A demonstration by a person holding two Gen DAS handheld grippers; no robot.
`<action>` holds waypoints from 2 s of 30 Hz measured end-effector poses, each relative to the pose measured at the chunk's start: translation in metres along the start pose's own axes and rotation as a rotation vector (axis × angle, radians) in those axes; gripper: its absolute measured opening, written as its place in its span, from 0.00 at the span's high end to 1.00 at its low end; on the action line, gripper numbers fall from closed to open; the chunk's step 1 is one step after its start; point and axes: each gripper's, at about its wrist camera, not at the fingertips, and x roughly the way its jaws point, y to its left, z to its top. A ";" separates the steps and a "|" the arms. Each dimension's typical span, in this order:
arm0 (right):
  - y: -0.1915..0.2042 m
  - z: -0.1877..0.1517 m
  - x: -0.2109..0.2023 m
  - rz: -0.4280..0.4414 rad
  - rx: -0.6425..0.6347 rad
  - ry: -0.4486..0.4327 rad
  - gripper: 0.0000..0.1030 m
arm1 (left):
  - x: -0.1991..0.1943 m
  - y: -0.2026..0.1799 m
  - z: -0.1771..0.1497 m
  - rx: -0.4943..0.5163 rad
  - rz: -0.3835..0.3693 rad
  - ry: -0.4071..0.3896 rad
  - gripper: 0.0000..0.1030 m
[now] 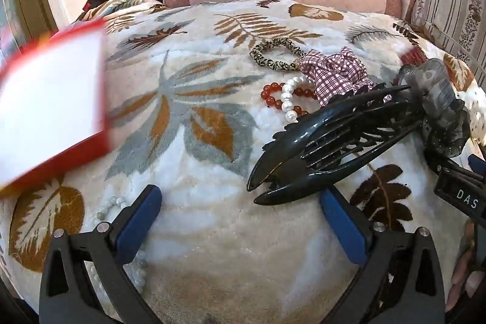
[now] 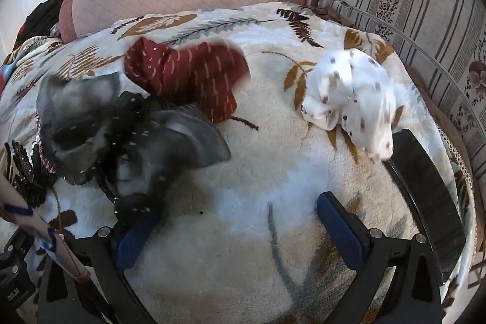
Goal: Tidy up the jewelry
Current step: 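Move both tools over the scrunchies and black claw clip on the blanket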
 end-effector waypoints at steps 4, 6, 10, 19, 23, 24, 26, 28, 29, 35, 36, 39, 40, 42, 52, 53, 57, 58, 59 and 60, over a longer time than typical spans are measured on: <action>-0.001 -0.001 -0.002 0.005 0.000 -0.001 0.00 | 0.001 0.000 0.001 0.000 0.000 0.001 0.00; -0.002 -0.002 -0.003 0.008 0.001 -0.001 0.00 | 0.001 -0.001 0.000 0.000 0.000 0.001 0.00; -0.003 -0.005 -0.012 0.022 0.008 -0.020 0.00 | -0.001 0.002 -0.001 -0.002 -0.002 0.000 0.00; -0.010 -0.020 -0.050 0.083 0.049 -0.079 0.00 | -0.001 0.002 -0.001 -0.010 0.000 -0.003 0.00; -0.016 -0.031 -0.078 0.158 0.086 -0.129 0.00 | -0.001 -0.002 0.001 -0.010 0.029 0.001 0.00; -0.017 -0.035 -0.084 0.170 0.090 -0.141 0.00 | -0.001 -0.002 0.002 -0.014 0.028 0.004 0.00; -0.015 -0.039 -0.093 0.173 0.085 -0.143 0.00 | -0.003 -0.004 0.001 -0.005 0.034 0.022 0.00; -0.020 -0.039 -0.100 0.204 0.105 -0.115 0.00 | -0.006 -0.003 0.001 0.016 0.019 0.047 0.00; -0.022 -0.037 -0.103 0.222 0.115 -0.085 0.00 | -0.007 0.001 0.000 0.017 -0.007 0.053 0.00; -0.021 -0.043 -0.119 0.238 0.100 -0.087 0.00 | -0.045 0.009 -0.028 0.012 -0.107 -0.044 0.00; -0.021 -0.046 -0.122 0.235 0.097 -0.096 0.00 | -0.057 0.010 -0.032 0.014 -0.119 -0.068 0.00; -0.023 -0.052 -0.127 0.237 0.092 -0.121 0.00 | -0.086 0.014 -0.038 0.035 -0.134 -0.097 0.00; -0.024 -0.053 -0.129 0.239 0.090 -0.132 0.00 | -0.094 0.014 -0.040 0.048 -0.127 -0.124 0.00; -0.024 -0.055 -0.135 0.248 0.091 -0.149 0.00 | -0.112 0.021 -0.043 0.017 -0.171 -0.165 0.00; -0.019 -0.066 -0.154 0.263 0.061 -0.191 0.02 | -0.146 0.022 -0.050 0.063 -0.118 -0.257 0.00; -0.019 -0.066 -0.154 0.263 0.057 -0.187 0.02 | -0.146 0.022 -0.050 0.065 -0.117 -0.256 0.00; -0.017 -0.066 -0.153 0.272 0.054 -0.185 0.02 | -0.147 0.023 -0.053 0.057 -0.106 -0.261 0.00; -0.017 -0.066 -0.152 0.273 0.053 -0.188 0.02 | -0.147 0.023 -0.054 0.055 -0.102 -0.259 0.00; -0.017 -0.066 -0.152 0.277 0.053 -0.187 0.02 | -0.147 0.023 -0.053 0.057 -0.099 -0.258 0.00; -0.016 -0.066 -0.151 0.279 0.052 -0.185 0.02 | -0.147 0.023 -0.053 0.059 -0.099 -0.257 0.00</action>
